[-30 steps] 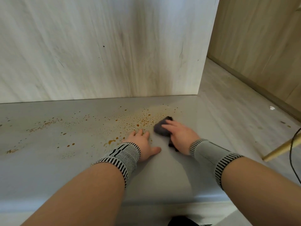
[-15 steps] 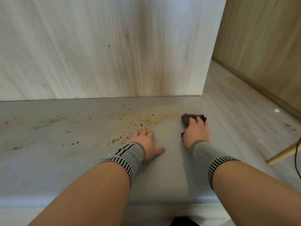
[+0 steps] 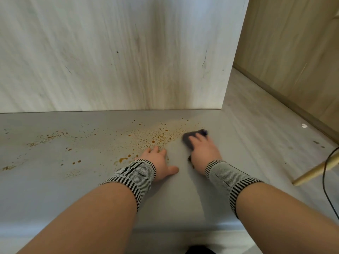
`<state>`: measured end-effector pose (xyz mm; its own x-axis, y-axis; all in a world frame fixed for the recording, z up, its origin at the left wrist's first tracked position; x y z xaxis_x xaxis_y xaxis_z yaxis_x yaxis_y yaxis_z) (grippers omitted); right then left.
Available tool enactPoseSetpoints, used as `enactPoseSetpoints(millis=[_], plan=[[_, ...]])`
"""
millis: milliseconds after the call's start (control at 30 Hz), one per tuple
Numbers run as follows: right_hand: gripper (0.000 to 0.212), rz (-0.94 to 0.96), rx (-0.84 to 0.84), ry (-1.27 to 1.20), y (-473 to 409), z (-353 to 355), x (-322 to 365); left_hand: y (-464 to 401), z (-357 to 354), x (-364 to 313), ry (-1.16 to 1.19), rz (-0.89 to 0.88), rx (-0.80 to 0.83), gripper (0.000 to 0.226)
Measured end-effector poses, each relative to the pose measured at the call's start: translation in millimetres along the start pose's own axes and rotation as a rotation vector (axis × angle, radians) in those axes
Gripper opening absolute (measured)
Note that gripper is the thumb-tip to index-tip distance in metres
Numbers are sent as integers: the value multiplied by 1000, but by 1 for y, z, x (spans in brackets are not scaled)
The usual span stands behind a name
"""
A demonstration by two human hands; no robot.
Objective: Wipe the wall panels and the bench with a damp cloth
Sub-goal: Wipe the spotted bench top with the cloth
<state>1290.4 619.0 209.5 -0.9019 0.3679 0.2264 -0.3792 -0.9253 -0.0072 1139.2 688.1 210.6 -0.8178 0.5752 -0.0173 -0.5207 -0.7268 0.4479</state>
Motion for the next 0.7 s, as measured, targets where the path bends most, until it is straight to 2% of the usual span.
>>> enactPoseSetpoints(millis=[67, 100, 133, 233, 267, 300, 367, 433, 467, 500, 600, 633, 700], plan=[[61, 201, 81, 3, 2, 3, 8, 3, 3, -2, -6, -4, -10, 94], [61, 189, 90, 4, -1, 3, -3, 5, 5, -2, -8, -6, -16, 94], [60, 99, 85, 7, -5, 7, -17, 7, 8, -3, -11, -5, -20, 92], [60, -401, -17, -5, -3, 9, -61, 4, 22, -1, 4, 41, -75, 88], [62, -441, -19, 30, -2, 8, -56, -1, 28, -1, 18, 66, -98, 92], [63, -356, -22, 92, -2, 3, -45, -7, 33, 0, 31, 83, -103, 98], [61, -14, 17, 71, 0, -4, -23, -21, 39, -2, 37, 81, -67, 111], [60, 148, 60, 1, 4, 8, -26, -32, 39, -3, 32, 58, -15, 115], [59, 120, 43, -16, -2, 13, -39, -35, 37, -2, 41, 50, 4, 115], [58, 2, 21, -15, -10, 16, -56, -36, 36, 0, 49, 43, 15, 115], [62, -489, -62, -79, -24, 17, -86, -37, 36, 2, 53, 37, 39, 114], [61, -504, -67, -52, -30, 13, -76, -38, 37, 3, 56, 39, 45, 114], [57, -276, -67, -34, -40, 2, -45, -40, 38, 3, 66, 37, 53, 115]])
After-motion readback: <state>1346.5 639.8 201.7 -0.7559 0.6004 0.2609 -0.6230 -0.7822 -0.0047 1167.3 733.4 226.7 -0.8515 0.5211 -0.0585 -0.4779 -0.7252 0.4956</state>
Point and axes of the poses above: each hand's wrist, its own y-axis away from the middle knuckle, its own z-axis out of the back of the hand, x = y × z, the point moved 2 cm from there along -y, towards the middle knuckle, and after that the axes turned 3 degrees about x, right-handed, at the moved point
